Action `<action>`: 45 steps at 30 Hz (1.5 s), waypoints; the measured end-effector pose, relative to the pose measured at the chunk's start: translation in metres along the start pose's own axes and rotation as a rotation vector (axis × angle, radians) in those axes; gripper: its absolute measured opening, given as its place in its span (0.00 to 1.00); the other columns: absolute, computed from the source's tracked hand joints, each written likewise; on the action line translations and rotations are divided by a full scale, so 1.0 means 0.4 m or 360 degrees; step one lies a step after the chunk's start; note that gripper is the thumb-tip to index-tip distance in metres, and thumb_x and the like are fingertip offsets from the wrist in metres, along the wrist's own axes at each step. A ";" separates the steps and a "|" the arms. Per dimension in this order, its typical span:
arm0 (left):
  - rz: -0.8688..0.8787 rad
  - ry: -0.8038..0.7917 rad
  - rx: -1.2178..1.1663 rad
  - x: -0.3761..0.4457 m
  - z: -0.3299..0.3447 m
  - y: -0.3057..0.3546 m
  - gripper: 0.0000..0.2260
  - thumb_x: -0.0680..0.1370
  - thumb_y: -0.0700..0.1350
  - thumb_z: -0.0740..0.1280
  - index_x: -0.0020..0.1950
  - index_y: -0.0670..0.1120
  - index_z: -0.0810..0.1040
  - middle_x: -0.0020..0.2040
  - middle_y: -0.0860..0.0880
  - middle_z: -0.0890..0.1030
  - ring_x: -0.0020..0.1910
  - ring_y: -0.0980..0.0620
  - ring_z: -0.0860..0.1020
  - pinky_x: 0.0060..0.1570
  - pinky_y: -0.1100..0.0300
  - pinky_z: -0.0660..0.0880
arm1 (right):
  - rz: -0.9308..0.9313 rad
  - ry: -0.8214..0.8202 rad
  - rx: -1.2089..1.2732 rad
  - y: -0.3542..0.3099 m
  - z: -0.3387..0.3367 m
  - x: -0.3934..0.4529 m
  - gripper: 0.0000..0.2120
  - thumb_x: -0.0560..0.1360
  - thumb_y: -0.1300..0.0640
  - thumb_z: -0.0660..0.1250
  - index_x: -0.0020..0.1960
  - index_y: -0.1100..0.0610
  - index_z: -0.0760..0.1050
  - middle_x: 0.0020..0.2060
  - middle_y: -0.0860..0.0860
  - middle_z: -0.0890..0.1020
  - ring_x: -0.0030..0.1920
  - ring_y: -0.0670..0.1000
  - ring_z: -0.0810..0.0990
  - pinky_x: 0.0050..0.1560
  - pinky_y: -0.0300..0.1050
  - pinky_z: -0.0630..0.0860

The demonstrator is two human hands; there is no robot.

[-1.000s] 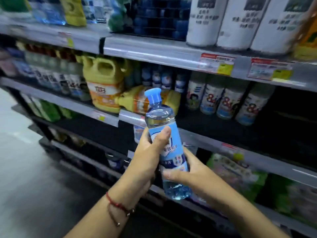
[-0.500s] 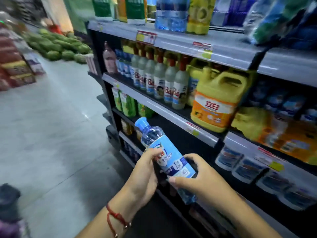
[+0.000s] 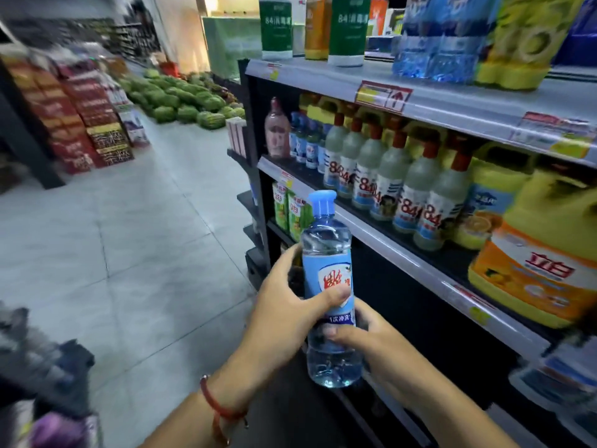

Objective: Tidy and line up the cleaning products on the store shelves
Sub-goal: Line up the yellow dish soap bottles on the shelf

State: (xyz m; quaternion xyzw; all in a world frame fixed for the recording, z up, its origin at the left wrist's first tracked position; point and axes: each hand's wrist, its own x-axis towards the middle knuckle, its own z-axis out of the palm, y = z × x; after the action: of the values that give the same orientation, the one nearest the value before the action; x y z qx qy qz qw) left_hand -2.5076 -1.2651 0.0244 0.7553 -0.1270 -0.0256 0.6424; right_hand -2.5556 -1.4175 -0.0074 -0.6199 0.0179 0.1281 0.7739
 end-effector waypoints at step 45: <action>0.1514 -0.0901 -0.0168 1.321 -0.032 0.527 0.54 0.68 0.46 0.79 0.82 0.56 0.44 0.50 0.70 0.75 0.47 0.71 0.79 0.43 0.68 0.80 | -0.0975 0.1501 -0.1172 -0.895 -0.130 0.774 0.20 0.72 0.61 0.77 0.61 0.51 0.76 0.51 0.45 0.85 0.50 0.42 0.84 0.46 0.35 0.79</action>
State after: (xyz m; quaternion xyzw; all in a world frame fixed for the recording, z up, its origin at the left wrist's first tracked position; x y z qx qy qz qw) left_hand -2.0278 -1.4017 0.2984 0.5452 -0.6203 0.0590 0.5609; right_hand -2.1706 -1.4841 0.2647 -0.8101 0.1325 -0.3842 0.4227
